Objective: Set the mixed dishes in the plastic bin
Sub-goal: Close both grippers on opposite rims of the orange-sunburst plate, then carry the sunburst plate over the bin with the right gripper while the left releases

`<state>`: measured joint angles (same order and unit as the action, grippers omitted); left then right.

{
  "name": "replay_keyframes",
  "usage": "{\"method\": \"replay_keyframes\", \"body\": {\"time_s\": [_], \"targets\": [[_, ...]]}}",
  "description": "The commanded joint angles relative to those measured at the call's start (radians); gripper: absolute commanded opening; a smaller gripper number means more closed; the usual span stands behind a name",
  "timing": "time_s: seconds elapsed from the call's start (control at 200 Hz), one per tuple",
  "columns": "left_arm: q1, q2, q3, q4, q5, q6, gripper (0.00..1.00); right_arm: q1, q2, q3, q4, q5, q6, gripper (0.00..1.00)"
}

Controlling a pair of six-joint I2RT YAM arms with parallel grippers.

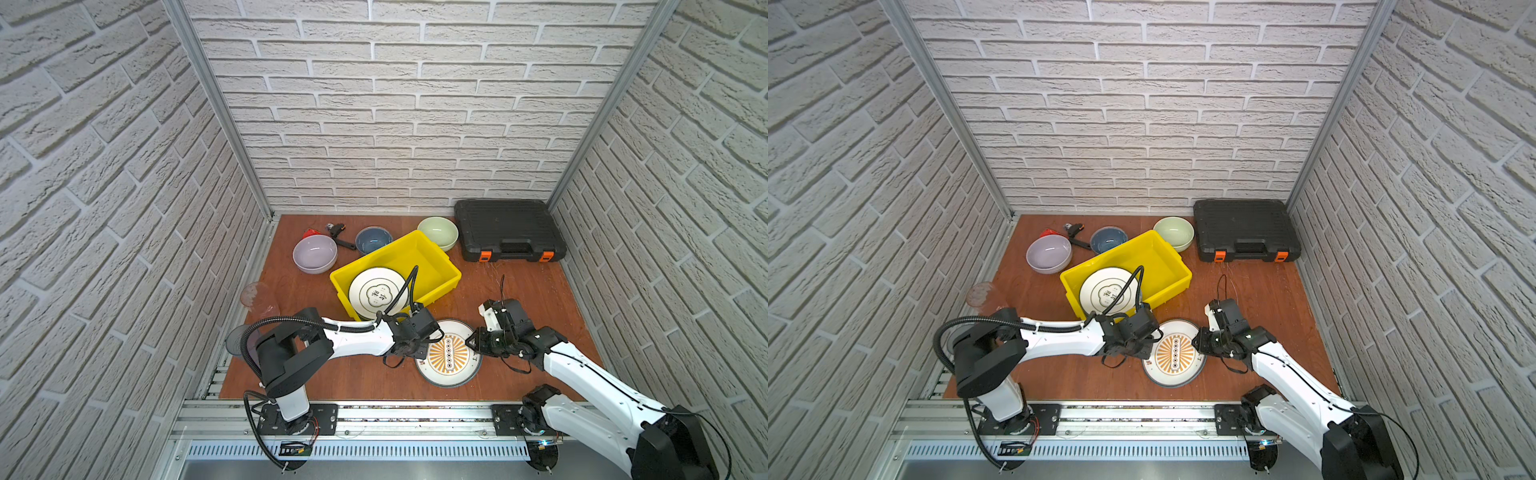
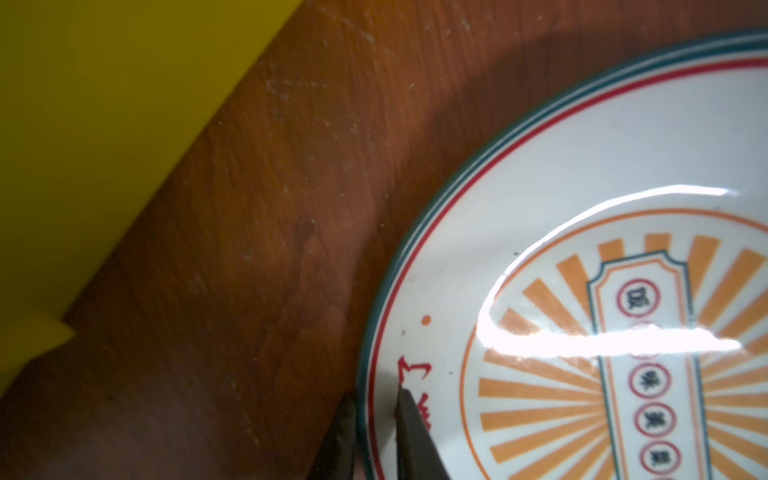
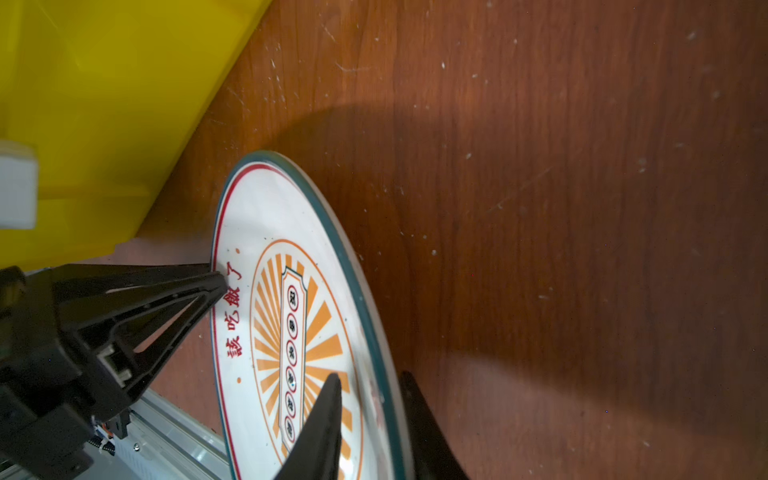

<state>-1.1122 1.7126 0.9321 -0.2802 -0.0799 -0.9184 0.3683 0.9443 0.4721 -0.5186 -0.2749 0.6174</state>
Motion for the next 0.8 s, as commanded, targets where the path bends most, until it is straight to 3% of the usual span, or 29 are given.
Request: {"method": "replay_keyframes", "body": {"time_s": [0.0,0.37,0.79], "targets": [[-0.008,0.031,0.012,-0.019,0.022,0.013,0.19,0.001,-0.016,0.026,-0.003,-0.021,-0.001,0.21],[-0.006,-0.001,0.066,-0.068,-0.004,0.032,0.22,0.001,-0.036,0.066,-0.061,0.012,-0.014,0.07],[0.016,-0.192,0.111,-0.175,-0.013,0.062,0.31,-0.001,-0.041,0.171,-0.13,0.036,-0.055,0.06]]}}
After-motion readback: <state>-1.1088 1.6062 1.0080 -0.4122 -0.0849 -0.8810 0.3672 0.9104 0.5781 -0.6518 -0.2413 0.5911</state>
